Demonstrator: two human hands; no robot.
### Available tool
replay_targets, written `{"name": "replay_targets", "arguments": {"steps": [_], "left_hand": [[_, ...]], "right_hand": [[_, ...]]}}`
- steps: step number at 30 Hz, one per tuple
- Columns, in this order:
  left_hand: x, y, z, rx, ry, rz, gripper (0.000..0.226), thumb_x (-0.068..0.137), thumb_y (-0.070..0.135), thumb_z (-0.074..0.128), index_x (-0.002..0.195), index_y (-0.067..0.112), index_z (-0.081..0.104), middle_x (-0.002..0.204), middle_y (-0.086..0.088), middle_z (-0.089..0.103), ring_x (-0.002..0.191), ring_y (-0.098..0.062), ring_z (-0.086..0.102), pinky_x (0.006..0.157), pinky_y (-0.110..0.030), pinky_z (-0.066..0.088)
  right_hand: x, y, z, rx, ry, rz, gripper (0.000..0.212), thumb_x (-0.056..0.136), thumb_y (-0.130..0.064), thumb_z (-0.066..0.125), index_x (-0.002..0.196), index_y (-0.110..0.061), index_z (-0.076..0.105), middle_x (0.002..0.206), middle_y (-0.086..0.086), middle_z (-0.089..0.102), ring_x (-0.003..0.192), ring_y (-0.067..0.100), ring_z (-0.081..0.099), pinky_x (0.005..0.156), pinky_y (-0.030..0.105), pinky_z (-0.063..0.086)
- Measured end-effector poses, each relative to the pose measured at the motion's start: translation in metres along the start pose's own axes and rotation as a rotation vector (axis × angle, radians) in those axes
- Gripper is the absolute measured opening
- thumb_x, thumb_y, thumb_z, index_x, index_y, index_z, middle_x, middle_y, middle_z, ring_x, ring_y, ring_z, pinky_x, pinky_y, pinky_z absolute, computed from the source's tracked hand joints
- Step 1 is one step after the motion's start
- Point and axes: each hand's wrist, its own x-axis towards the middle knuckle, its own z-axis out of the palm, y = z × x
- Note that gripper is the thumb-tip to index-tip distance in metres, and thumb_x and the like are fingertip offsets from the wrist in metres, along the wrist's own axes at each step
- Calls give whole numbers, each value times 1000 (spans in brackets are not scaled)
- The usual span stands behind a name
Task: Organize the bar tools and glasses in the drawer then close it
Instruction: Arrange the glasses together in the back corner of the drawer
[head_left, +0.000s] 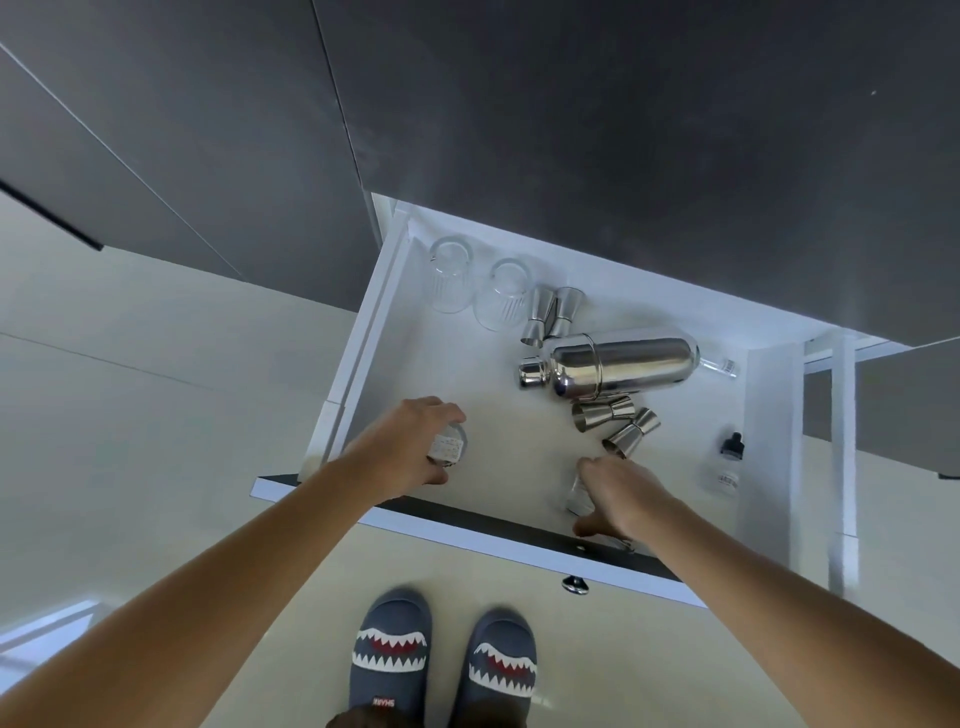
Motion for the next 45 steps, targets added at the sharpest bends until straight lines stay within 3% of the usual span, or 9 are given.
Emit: {"name": "replay_targets", "arguments": {"steps": [5, 10, 16, 21, 28, 37, 41, 43, 45], "left_hand": [[5, -4, -12, 21, 104, -18, 63, 75, 21, 78, 132, 21, 51, 125, -2, 62, 107, -26, 61, 83, -36, 57], [25, -9, -32, 14, 196, -67, 59, 73, 14, 77, 128, 14, 54, 121, -8, 64, 104, -29, 63, 88, -41, 56], [55, -10, -50, 37, 291, -108, 60, 73, 11, 77, 128, 10, 55, 123, -12, 64, 108, -31, 62, 92, -40, 54], [72, -9, -53, 30, 333, -94, 65, 76, 11, 76, 135, 9, 50, 125, -13, 62, 112, -31, 60, 96, -40, 52], [82, -6, -57, 8, 386, -73, 65, 79, 8, 75, 138, 8, 46, 130, -14, 59, 116, -32, 59, 97, -38, 51], [84, -4, -58, 12, 392, -70, 62, 78, 8, 75, 134, 8, 48, 125, -16, 60, 112, -33, 58, 93, -38, 51], [78, 5, -52, 5, 438, -94, 76, 80, 16, 76, 145, 11, 36, 149, -14, 39, 132, -34, 45, 106, -40, 43], [70, 18, -44, 59, 573, -2, 81, 80, 20, 76, 147, 9, 32, 154, -17, 28, 140, -34, 34, 110, -42, 39], [64, 34, -33, 105, 640, 162, 79, 78, 21, 77, 144, 5, 36, 149, -21, 35, 138, -36, 37, 107, -44, 43]], "right_hand": [[2, -26, -23, 191, 243, -67, 55, 72, -48, 74, 107, -13, 49, 101, 6, 62, 94, 26, 59, 75, 34, 47], [15, -66, -68, 542, 530, -165, 52, 67, -51, 75, 100, -17, 52, 84, -2, 59, 73, 18, 55, 59, 28, 39], [52, -87, -94, 779, 688, -95, 56, 66, -39, 83, 105, -11, 54, 91, -2, 59, 83, 17, 54, 68, 21, 34], [75, -85, -92, 746, 724, -44, 59, 64, -29, 83, 111, -11, 53, 108, 9, 60, 97, 26, 55, 76, 30, 43], [89, -86, -81, 759, 751, -50, 57, 66, -17, 80, 114, -11, 50, 115, 10, 52, 101, 26, 53, 76, 21, 33], [100, -79, -80, 771, 708, -29, 64, 66, -21, 83, 117, -12, 46, 118, 8, 49, 100, 26, 54, 74, 23, 35], [94, -69, -84, 739, 625, -88, 81, 64, -23, 84, 129, -11, 37, 131, 10, 44, 114, 25, 49, 89, 34, 42], [85, -53, -84, 703, 631, -130, 75, 67, -18, 80, 130, -10, 39, 128, 11, 48, 114, 25, 49, 91, 32, 42], [74, -28, -83, 618, 668, -122, 67, 68, -15, 73, 127, -12, 43, 122, 9, 53, 114, 26, 48, 96, 36, 37]]}}
